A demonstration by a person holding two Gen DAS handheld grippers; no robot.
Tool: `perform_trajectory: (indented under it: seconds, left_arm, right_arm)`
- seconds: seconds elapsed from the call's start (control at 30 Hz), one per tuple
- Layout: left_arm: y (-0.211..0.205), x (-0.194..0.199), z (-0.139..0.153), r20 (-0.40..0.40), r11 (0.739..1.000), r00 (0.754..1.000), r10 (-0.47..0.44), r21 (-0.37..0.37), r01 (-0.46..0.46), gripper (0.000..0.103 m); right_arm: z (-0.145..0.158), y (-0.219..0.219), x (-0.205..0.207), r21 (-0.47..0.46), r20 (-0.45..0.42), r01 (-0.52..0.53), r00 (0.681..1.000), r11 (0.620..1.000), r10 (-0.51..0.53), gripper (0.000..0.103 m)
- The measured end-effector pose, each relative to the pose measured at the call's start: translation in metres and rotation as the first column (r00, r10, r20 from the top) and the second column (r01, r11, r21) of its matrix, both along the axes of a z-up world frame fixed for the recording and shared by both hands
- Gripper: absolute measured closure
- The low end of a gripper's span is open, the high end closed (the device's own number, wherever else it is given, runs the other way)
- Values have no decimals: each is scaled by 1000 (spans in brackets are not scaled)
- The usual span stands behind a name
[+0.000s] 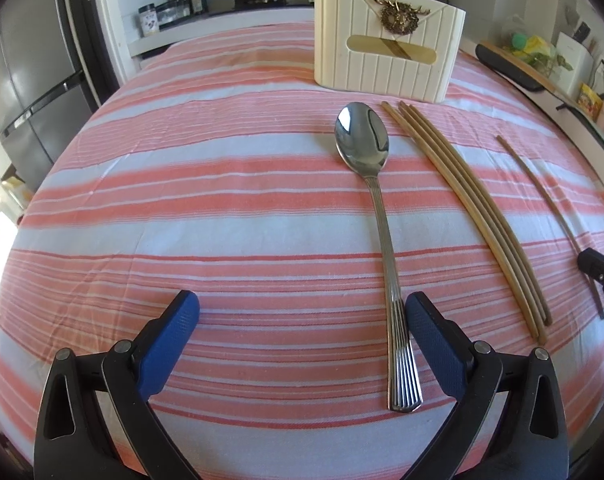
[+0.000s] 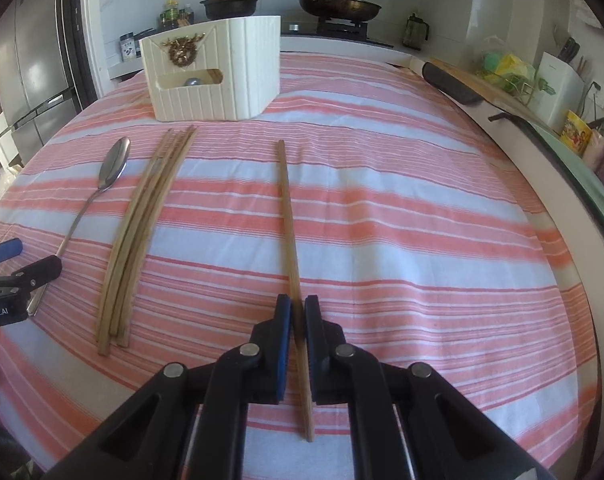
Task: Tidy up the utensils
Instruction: 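Grasp a single wooden chopstick lying on the cloth with the right tool, then grasp the steel spoon bowl with the left tool while the right tool holds its chopstick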
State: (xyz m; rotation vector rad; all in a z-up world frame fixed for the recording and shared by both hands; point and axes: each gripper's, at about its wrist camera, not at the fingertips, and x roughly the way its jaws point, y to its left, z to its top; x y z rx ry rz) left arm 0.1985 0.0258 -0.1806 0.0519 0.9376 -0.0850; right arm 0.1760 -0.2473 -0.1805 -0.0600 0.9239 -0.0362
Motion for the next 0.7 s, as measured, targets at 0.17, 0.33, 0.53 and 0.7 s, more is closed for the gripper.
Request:
perform_trajectory:
  seconds: [0.17,0.33,0.53,0.7]
  left_arm:
    - [9,0,0,-9,1000,1000,-22,3,22,1]
    - [11,4,1,-55,995,993,-100,6,101,1]
    - [-1,31,4,-158,982,970,-187,7,190,1]
    - [-23,70,4,-172,982,968,-183,23,190,1]
  right_arm:
    - [2,-12,-9,28,-37,-2,999,1000,3,92]
    - [3,-16,-9,82,-85,-56,994,995,63,67]
    - [4,-12,13,82,-168,-138,974,987,151,64]
    - [5,-13,56,90,-215,-165,960,982,181,65]
